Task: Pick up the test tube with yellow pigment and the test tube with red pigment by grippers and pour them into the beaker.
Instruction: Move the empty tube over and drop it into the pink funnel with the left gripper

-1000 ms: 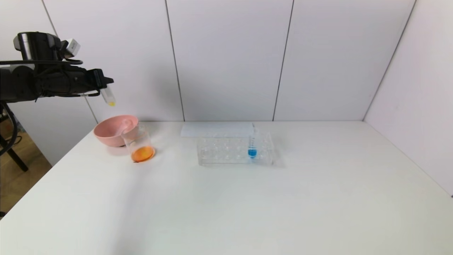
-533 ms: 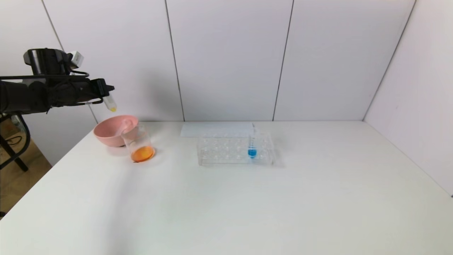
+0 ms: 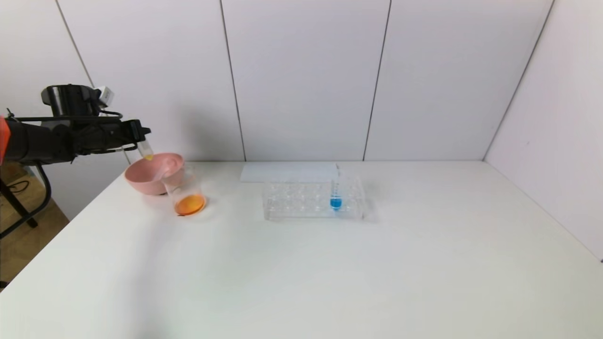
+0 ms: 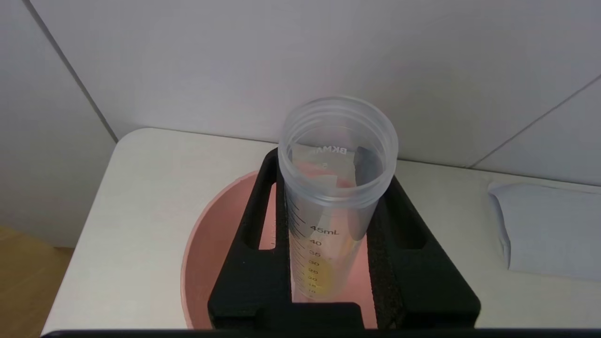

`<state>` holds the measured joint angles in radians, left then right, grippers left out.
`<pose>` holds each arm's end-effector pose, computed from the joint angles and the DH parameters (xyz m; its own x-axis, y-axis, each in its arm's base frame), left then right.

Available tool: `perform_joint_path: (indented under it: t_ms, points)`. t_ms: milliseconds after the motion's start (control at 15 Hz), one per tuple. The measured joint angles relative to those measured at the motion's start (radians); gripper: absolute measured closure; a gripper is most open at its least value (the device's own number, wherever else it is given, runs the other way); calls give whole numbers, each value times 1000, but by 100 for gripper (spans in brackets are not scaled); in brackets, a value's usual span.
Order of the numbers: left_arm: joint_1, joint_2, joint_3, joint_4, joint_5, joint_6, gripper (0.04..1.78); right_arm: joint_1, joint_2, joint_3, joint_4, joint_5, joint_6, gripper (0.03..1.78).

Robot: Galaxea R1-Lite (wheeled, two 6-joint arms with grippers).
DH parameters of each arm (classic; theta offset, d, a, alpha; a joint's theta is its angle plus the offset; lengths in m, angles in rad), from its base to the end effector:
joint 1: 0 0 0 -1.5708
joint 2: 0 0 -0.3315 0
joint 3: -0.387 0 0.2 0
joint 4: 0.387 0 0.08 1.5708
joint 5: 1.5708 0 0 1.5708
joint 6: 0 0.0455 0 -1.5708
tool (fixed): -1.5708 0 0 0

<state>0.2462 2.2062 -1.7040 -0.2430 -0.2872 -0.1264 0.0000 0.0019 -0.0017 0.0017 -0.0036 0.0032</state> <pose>0.5025 0.1130 0.2121 0.9681 -0.0488 -0.2458 0.0002 0.9810 -0.1939 -0.0208 -0.0002 0.0758 1.0000 -0.0036 -0.0019 0.0036 1.0000 0.0032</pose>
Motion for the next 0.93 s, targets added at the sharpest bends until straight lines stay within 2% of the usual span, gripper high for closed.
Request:
perform_joint_path:
  t_ms: [800, 933]
  points:
    - [38, 122, -55, -19, -2, 36, 135, 0, 0, 0, 0, 0, 0, 11]
    - [39, 135, -59, -18, -2, 41, 130, 0, 0, 0, 0, 0, 0, 11]
